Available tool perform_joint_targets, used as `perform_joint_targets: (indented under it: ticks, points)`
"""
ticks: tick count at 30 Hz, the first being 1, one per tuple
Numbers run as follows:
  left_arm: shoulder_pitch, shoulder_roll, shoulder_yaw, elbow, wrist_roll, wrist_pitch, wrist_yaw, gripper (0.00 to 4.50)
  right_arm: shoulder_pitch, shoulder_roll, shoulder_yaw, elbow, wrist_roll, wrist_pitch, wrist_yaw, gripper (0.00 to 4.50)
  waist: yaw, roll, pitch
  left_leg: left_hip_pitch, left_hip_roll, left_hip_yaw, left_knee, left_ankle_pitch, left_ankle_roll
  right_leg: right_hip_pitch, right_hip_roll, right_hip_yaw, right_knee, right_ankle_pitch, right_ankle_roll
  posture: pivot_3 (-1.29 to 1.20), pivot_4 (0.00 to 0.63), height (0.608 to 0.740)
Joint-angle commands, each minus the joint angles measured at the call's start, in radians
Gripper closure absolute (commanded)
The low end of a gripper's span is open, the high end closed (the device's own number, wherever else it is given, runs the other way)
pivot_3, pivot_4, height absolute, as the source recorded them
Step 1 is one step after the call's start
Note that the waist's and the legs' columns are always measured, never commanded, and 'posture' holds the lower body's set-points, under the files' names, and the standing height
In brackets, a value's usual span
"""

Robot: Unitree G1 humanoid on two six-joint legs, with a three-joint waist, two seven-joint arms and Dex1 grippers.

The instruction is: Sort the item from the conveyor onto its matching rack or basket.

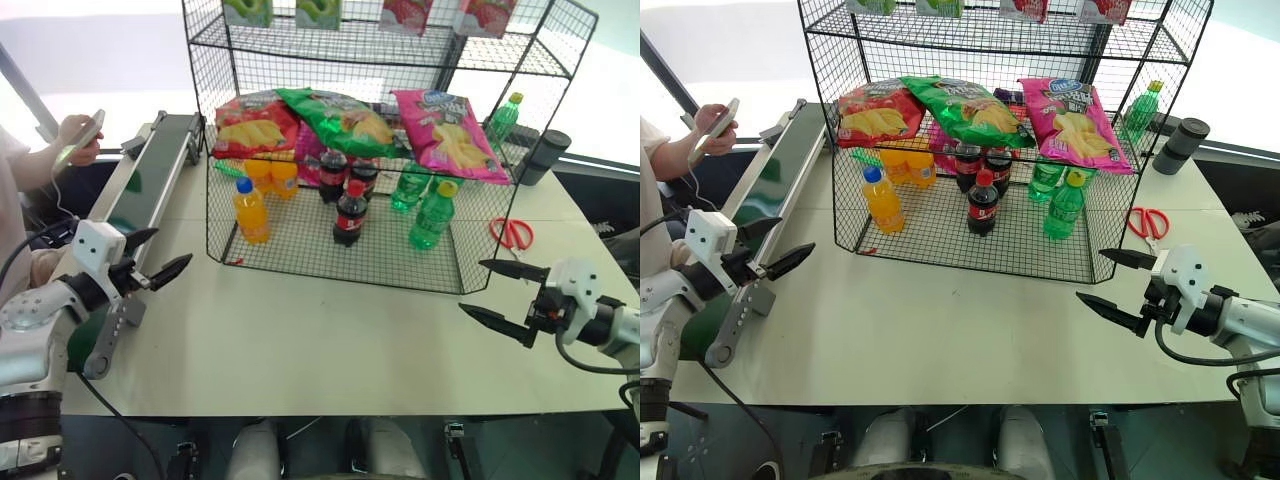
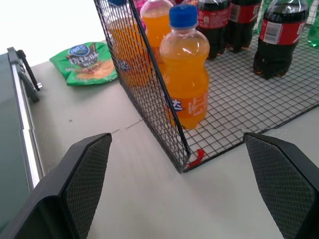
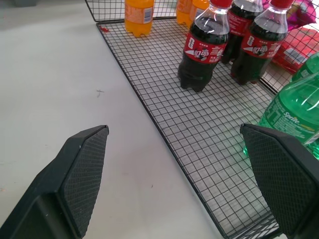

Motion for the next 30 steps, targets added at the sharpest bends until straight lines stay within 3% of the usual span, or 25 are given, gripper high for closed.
perform_joint_targets:
  ticks: [1,12,30]
  points:
    - [0.005,0.016,0.028,-0.050,-0.047,0.032,-0.023,0.00,-0.011,-0.005,-0.011,-0.006,0.004,-0.016,0.007,0.09,0.001,0.000,0.000,0.000,0.000,0.000,0.000,0.000,0.000,0.000,0.000,0.000,0.000,0.000,0.000,0.00,0.150,0.726]
    - [0.007,-0.024,0.012,-0.057,-0.015,-0.050,-0.005,0.00,-0.037,-0.009,0.011,-0.006,-0.003,-0.011,-0.003,0.09,0.001,0.000,0.000,0.000,0.000,0.000,0.000,0.000,0.000,0.000,0.000,0.000,0.000,0.000,0.000,0.00,0.150,0.726]
    - [-0.024,-0.063,-0.025,-0.055,-0.015,-0.035,-0.029,0.00,-0.004,-0.007,0.001,-0.076,-0.006,0.019,-0.043,0.09,0.002,0.000,0.000,0.000,0.000,0.000,0.001,0.000,0.000,0.001,0.000,0.000,0.000,0.000,0.000,0.00,0.150,0.726]
